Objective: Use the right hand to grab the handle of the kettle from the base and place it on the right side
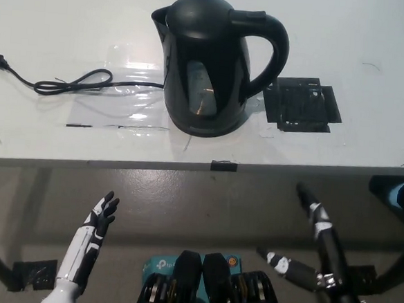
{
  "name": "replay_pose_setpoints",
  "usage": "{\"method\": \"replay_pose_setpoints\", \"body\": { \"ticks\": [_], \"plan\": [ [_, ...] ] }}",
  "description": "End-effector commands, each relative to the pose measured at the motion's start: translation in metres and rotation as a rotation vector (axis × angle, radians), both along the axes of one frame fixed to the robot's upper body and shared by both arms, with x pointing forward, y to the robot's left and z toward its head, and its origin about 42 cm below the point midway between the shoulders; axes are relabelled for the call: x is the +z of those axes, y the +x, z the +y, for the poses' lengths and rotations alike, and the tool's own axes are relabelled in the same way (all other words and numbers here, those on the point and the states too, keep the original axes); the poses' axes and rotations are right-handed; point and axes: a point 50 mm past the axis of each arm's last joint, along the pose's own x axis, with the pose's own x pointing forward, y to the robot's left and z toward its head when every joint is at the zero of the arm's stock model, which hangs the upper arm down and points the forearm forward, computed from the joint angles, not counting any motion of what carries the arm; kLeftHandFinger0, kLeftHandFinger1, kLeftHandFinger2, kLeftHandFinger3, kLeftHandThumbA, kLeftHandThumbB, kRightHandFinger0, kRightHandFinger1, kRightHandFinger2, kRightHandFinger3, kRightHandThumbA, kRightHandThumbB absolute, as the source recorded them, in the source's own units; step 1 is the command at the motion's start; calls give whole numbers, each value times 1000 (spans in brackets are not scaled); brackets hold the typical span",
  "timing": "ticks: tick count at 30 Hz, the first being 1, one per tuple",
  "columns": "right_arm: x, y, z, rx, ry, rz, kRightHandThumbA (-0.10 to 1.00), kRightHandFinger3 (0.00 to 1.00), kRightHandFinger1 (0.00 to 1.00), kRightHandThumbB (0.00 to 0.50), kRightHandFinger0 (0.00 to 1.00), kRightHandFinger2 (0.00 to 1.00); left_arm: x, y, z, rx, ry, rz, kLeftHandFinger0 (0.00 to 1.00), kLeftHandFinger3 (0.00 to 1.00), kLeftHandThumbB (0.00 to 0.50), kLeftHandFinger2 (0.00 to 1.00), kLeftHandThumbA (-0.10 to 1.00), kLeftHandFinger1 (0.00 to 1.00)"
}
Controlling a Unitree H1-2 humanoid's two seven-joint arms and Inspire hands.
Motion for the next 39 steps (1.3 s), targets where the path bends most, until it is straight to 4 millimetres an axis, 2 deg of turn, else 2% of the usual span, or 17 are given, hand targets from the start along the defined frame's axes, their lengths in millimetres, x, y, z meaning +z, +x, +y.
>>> {"method": "replay_pose_setpoints", "body": {
  "ticks": [1, 4, 7, 13, 15, 19, 21, 26, 31, 39],
  "plan": [
    [52, 16, -1, -67, 42, -238, 1000, 1000, 1000, 270, 1000, 1000, 12, 9, -7, -48, 16, -85, 1000, 1000, 500, 1000, 1000, 1000],
    [71, 28, 2, -77, 40, -259, 1000, 1000, 1000, 287, 1000, 1000, 11, 9, -9, -48, 0, -80, 1000, 1000, 500, 1000, 1000, 1000],
    [87, 42, 6, -85, 36, -283, 1000, 1000, 1000, 275, 1000, 1000, 10, 8, -9, -48, -6, -78, 1000, 1000, 500, 1000, 1000, 1000],
    [116, 78, 12, -87, 27, -284, 1000, 1000, 1000, 317, 1000, 1000, 8, 7, -8, -52, -5, -75, 1000, 1000, 500, 1000, 1000, 1000],
    [132, 95, 15, -86, 38, -290, 1000, 1000, 1000, 300, 1000, 1000, 9, 7, -9, -57, -4, -80, 1000, 1000, 500, 1000, 1000, 1000],
    [148, 125, 19, -105, 12, -289, 1000, 1000, 1000, 294, 1000, 1000, 8, 7, -9, -57, 5, -81, 1000, 1000, 500, 1000, 1000, 1000],
    [157, 142, 23, -115, -1, -280, 999, 1000, 1000, 257, 1000, 1000, 7, 5, -10, -57, -10, -77, 1000, 1000, 500, 1000, 1000, 1000],
    [169, 178, 32, -165, -30, -262, 961, 1000, 1000, 232, 1000, 1000, 6, 4, -10, -52, -8, -74, 1000, 1000, 500, 1000, 1000, 1000],
    [175, 200, 36, -187, -36, -250, 944, 1000, 1000, 221, 1000, 1000, 7, 3, -10, -55, -11, -76, 1000, 1000, 500, 1000, 1000, 1000],
    [181, 223, 47, -205, -55, -211, 915, 1000, 1000, 247, 1000, 1000, 4, -3, -8, -41, -24, -77, 1000, 1000, 500, 1000, 1000, 1000]
  ]
}}
